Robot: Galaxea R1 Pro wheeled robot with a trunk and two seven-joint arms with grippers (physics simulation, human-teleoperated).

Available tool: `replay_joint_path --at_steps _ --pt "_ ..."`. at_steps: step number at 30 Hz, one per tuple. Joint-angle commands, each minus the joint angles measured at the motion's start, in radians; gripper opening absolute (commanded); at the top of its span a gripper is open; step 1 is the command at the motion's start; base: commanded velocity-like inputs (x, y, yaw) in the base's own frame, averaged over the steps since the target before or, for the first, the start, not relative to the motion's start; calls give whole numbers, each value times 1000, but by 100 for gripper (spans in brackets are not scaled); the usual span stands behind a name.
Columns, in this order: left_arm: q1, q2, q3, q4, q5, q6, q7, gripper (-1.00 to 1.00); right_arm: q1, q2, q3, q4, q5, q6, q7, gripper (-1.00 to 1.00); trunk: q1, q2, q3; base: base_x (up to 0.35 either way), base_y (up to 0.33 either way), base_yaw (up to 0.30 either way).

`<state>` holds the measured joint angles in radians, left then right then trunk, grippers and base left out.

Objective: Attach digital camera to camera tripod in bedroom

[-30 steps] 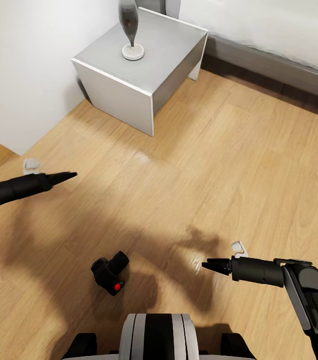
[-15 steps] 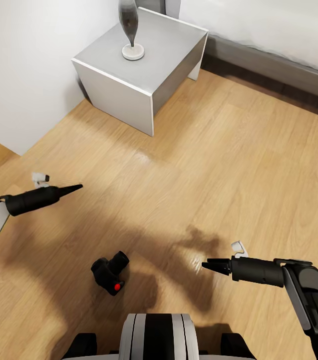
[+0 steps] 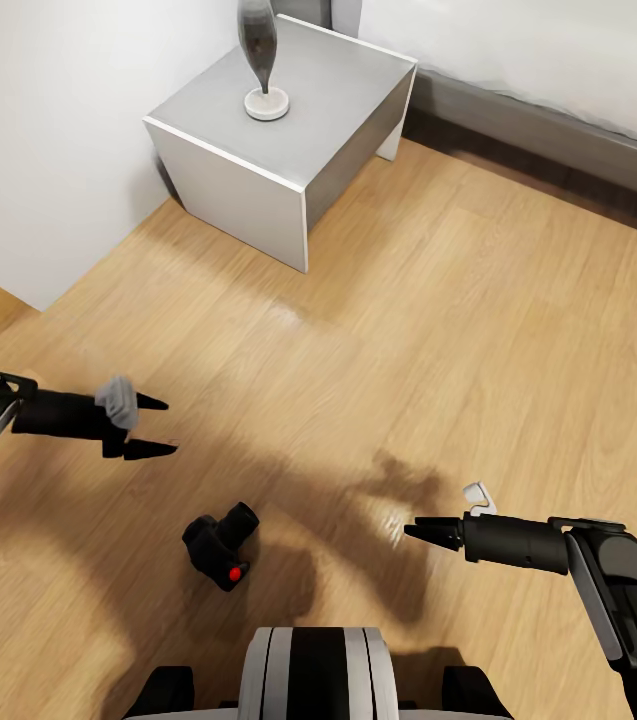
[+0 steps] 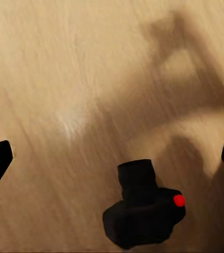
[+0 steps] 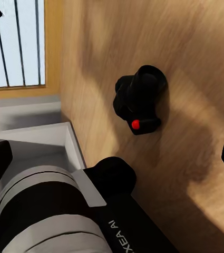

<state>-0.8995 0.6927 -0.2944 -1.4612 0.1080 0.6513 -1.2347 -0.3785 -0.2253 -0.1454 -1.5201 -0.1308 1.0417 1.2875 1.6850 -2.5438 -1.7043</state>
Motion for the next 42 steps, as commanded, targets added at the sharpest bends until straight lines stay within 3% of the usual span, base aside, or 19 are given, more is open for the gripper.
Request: replay_joint_path --at_steps 1,4,7,14,17,20,21,22,23,29,33,37,41,42 --pt "-1 2 -3 -3 -16 0 -5 100 0 0 0 0 -1 5 2 100 0 0 -1 0 0 0" --pt "-1 1 0 -2 -62 -19 -15 100 0 0 0 0 -1 5 0 100 0 0 -1 0 0 0" --pt "-1 -13 17 29 -87 -28 -9 100 0 2 1 0 0 5 -4 100 0 0 -1 0 0 0" --pt "-1 -84 60 98 -115 -75 -1 100 0 2 0 0 1 5 -10 100 0 0 -1 0 0 0" --pt "-1 -95 66 68 -122 -153 -5 100 0 2 0 0 1 5 -11 100 0 0 -1 0 0 0" --pt "-1 -98 63 30 -136 -278 -15 100 0 2 0 0 1 5 -11 100 0 0 -1 0 0 0" --pt "-1 -98 55 13 -160 -365 -33 100 0 2 0 0 1 5 -12 100 0 0 -1 0 0 0" --pt "-1 -99 49 7 -177 -402 -46 100 0 1 0 0 2 5 -12 100 0 0 -1 0 0 0" --pt "-1 -101 36 -1 -218 -457 -82 100 0 1 0 0 2 5 -12 100 0 0 -1 0 0 0" --pt "-1 -114 11 -1 -365 -529 -232 100 0 0 -2 1 2 5 -13 100 0 0 -1 0 0 0" --pt "-1 -110 9 11 -421 -557 -287 100 0 0 -4 2 2 5 -16 100 0 0 -1 0 0 0" --pt "-1 -96 7 20 -427 -593 -309 100 0 0 -5 2 2 5 -22 100 0 0 -1 0 0 0" --pt "-1 -80 6 36 -391 -666 -320 100 0 0 -5 2 2 5 -31 100 0 0 -1 0 0 0" --pt "-1 -67 6 88 -325 -741 -324 100 0 0 -5 2 2 5 -37 100 0 0 -1 0 0 0"
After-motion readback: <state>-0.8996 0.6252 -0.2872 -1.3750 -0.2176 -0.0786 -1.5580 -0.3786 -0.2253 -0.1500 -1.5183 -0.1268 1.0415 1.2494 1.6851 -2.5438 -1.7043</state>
